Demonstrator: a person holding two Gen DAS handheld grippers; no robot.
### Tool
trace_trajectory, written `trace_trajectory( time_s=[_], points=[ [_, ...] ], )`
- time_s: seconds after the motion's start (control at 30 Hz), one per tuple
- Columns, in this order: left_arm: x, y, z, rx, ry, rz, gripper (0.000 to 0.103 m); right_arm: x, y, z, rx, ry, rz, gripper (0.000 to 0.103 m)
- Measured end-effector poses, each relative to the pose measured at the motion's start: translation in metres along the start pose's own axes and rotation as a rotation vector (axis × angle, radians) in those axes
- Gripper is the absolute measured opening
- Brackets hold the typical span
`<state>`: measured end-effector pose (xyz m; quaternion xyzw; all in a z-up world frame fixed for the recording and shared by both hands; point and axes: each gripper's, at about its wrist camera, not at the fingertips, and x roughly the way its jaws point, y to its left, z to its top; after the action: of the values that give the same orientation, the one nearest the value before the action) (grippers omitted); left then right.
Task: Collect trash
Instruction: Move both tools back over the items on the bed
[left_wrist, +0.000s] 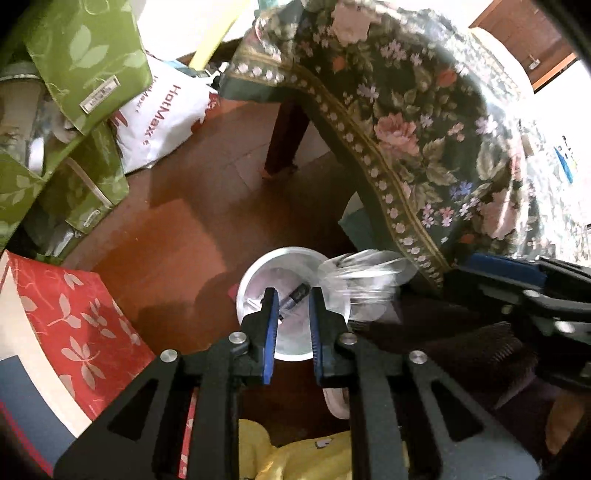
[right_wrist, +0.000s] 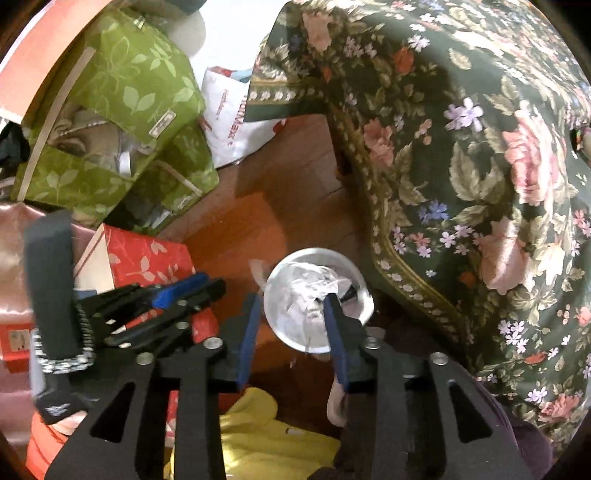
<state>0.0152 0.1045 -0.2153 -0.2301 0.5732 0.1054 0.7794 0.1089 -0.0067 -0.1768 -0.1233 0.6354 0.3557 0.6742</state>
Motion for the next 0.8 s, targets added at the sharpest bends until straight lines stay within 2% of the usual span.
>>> trace_trajectory(
  time_s=[0.13,0.27,0.5,0.7,0.77,0.8],
  points=[
    [-0.016,-0.001,0.0,0.002,-0.034,-0.006,0.014,-0.007,0.004,-0.004,-0.017,-0.01,-0.007,0.036],
    [-0.034,-0.008,0.001,0.021,-0.076,-0.006,0.014,-0.026,0.008,-0.007,-0.051,-0.067,-0.039,0.036],
    [-0.073,-0.036,0.008,0.074,-0.178,-0.016,0.014,-0.083,0.007,-0.017,-0.095,-0.244,-0.135,0.036],
    [-0.102,-0.066,0.02,0.122,-0.262,-0.037,0.015,-0.133,-0.009,-0.024,-0.067,-0.402,-0.198,0.036],
    [-0.11,-0.077,0.024,0.138,-0.287,-0.043,0.025,-0.149,-0.017,-0.026,-0.052,-0.451,-0.22,0.036],
    [-0.115,-0.086,0.027,0.151,-0.311,-0.042,0.037,-0.159,-0.023,-0.028,-0.04,-0.483,-0.237,0.036]
  ],
)
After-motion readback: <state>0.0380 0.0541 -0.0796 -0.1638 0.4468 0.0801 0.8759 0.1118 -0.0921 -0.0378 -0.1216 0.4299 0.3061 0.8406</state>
